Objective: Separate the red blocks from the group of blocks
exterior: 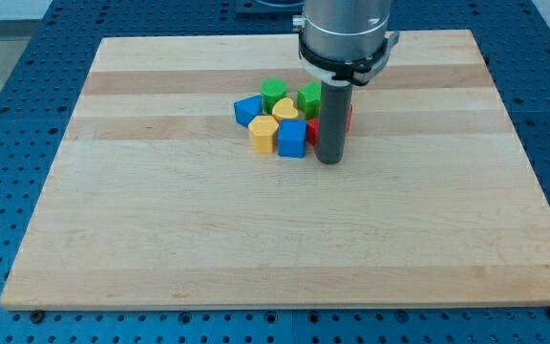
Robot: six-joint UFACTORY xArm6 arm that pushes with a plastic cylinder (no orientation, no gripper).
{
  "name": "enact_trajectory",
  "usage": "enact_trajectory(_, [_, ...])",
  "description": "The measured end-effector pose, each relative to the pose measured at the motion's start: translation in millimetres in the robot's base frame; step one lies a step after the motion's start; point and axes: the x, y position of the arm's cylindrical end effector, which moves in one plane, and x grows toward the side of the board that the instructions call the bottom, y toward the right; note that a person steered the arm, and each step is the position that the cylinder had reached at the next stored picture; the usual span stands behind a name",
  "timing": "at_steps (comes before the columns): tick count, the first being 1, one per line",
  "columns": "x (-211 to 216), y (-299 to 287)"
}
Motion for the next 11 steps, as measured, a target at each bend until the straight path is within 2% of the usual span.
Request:
enact_trajectory(3, [-6,-30])
enact_trajectory(5, [-42,-26])
enact_trajectory(7, [-72,4])
enact_trajectory(8, [-80,38])
enact_trajectory(10, [-76,74])
enact_trajectory(11, [-89,80])
